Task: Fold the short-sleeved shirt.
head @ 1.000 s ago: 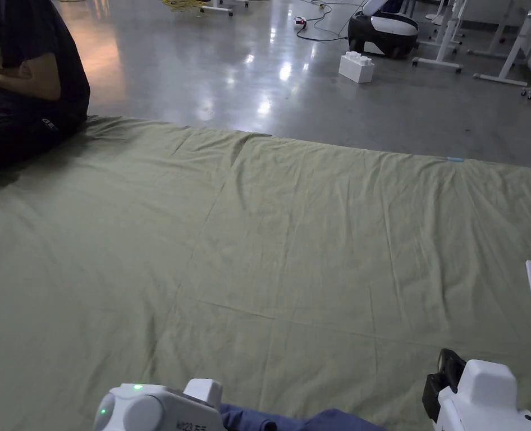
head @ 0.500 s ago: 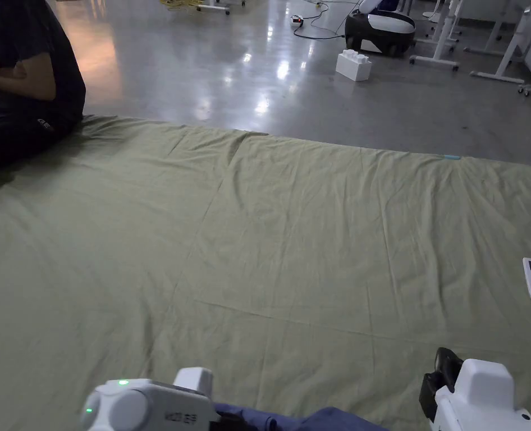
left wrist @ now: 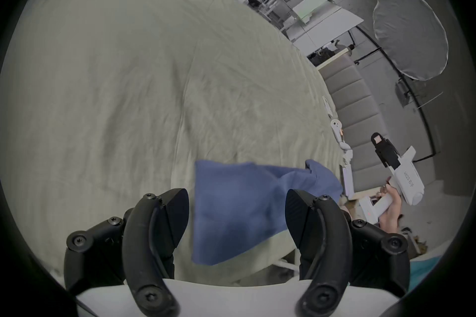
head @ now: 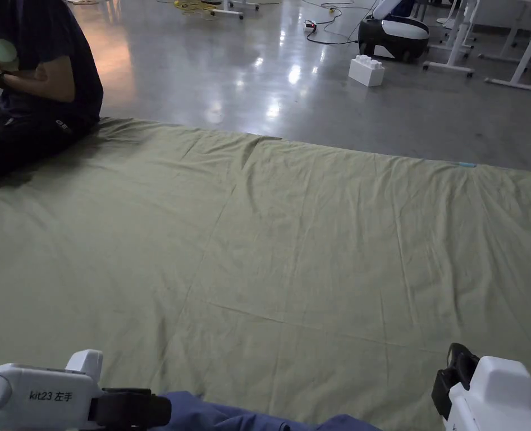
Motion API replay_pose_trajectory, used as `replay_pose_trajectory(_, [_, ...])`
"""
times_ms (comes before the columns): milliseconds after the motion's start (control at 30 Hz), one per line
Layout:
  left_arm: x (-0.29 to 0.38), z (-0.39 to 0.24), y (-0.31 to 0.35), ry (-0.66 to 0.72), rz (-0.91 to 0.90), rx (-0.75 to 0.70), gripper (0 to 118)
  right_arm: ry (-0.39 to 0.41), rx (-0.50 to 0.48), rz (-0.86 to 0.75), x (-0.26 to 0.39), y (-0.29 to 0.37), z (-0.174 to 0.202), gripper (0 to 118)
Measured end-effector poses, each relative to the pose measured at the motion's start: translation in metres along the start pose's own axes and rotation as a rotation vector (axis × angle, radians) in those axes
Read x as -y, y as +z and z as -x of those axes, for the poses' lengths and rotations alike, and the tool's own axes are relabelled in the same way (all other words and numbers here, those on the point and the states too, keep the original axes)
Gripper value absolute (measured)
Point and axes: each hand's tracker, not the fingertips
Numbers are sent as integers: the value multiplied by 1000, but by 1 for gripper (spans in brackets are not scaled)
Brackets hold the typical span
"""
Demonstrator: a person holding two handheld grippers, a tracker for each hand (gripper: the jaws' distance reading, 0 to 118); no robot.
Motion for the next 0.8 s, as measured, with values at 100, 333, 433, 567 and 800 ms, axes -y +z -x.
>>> replay_pose_trajectory(100, [6,24,-21,47,57,18,79,8,2,0,-1,1,2,1])
replay_pose_trajectory(333, [12,38,-35,130,22,258,79,19,12,6,-1,2,2,1])
replay_pose_trajectory(433, [16,38,-44,91,-7,254,78,20,11,7,-1,1,4,1])
replay_pose_trajectory(567, [15,35,-43,128,-19,258,44,30,7,7,-2,2,8,1])
replay_pose_trajectory(800, [12,30,-39,102,-25,213,19,40,5,10,-3,3,12,1])
